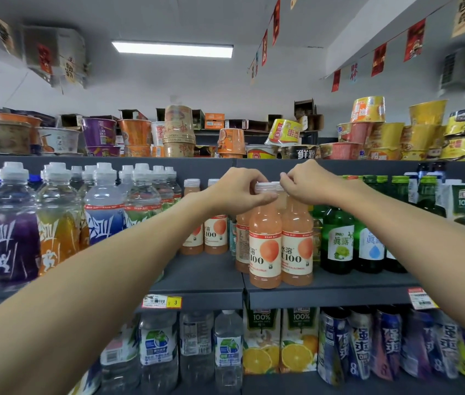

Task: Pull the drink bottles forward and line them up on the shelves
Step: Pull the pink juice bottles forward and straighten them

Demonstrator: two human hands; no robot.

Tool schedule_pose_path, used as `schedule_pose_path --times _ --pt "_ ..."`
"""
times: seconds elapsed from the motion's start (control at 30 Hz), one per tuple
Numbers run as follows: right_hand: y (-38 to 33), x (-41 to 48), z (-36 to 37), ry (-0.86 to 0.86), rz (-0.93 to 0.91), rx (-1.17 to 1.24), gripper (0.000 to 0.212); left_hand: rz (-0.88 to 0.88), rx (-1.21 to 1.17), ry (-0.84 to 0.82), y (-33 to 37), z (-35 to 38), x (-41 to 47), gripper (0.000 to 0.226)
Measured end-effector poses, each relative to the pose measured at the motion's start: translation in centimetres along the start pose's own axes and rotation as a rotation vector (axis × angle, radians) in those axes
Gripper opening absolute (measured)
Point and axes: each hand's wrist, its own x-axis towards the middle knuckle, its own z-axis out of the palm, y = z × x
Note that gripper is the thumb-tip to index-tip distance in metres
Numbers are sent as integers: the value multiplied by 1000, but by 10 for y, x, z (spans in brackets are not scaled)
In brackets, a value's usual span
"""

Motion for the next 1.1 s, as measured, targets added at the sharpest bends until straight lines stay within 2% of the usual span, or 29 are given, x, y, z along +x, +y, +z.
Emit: schedule_pose_path --times 0.3,0.6,0.7,0.77,0.8,0.83,0.9,0.97,1.1 --pt "-73 6 3 63 -26 158 48 -133 116 -157 -29 -61 -28 48" --pt "-142 36 17 -8 21 87 32 -252 279 -142 -73 -87 -50 48" --pt "-143 39 19 -39 7 62 36 -247 297 -148 -76 -86 -52 57" --pt "-137 38 17 -90 -37 34 37 -201 311 -186 -76 -88 -53 78" --pt "-133 36 15 -143 -67 21 44 -166 352 -222 -74 -89 -53 92" --pt "-129 34 12 -213 -98 8 59 -134 423 -259 -72 -89 -52 101" --pt "-124 29 7 -319 -154 -78 94 -85 602 -293 -70 -86 -49 106" --pt "-123 26 4 -313 -204 -220 116 -61 708 -306 -69 -80 -47 103" --pt "-124 28 8 -172 -271 -390 114 -46 778 -332 -70 -77 -42 98"
